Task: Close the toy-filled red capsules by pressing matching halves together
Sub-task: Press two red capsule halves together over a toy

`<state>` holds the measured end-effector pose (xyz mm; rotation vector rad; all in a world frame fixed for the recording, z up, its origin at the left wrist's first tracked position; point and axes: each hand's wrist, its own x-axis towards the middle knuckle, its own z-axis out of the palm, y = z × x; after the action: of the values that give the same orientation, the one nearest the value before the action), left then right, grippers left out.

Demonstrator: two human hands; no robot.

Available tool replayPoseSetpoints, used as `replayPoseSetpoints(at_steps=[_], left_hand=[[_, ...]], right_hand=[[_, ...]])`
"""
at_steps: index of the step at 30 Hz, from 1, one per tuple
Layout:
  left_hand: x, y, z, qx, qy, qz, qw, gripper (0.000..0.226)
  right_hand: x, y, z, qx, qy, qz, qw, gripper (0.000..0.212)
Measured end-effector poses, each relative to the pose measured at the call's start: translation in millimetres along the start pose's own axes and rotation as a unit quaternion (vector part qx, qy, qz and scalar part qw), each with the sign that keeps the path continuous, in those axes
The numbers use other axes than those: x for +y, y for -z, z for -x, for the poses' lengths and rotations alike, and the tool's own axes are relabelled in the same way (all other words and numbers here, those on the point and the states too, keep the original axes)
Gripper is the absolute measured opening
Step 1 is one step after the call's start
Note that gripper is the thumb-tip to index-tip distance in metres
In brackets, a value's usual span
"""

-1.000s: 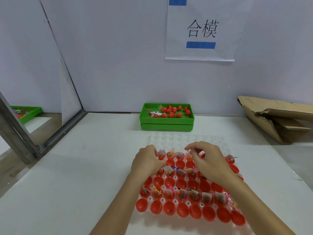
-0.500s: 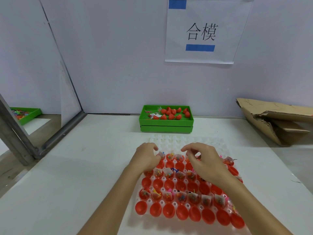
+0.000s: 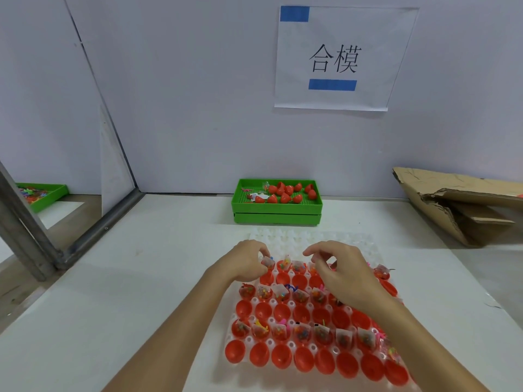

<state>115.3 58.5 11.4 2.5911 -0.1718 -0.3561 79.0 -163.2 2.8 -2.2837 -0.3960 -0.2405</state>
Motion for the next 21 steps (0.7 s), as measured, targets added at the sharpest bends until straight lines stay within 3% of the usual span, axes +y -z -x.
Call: replayPoseSetpoints(at_steps=[6,21], left_hand=[[-4,3,-2,-0.005,-0.008,0.003,1.0,0.021],[-12,16,-2,-0.005,-0.023,-0.001,1.0,0.023]], right_hand=[[0,0,-1,-0.003,0.001,0.007,1.0,0.026],[-6,-6,-4,-0.026,-0.01,0.024,0.999,0.026]])
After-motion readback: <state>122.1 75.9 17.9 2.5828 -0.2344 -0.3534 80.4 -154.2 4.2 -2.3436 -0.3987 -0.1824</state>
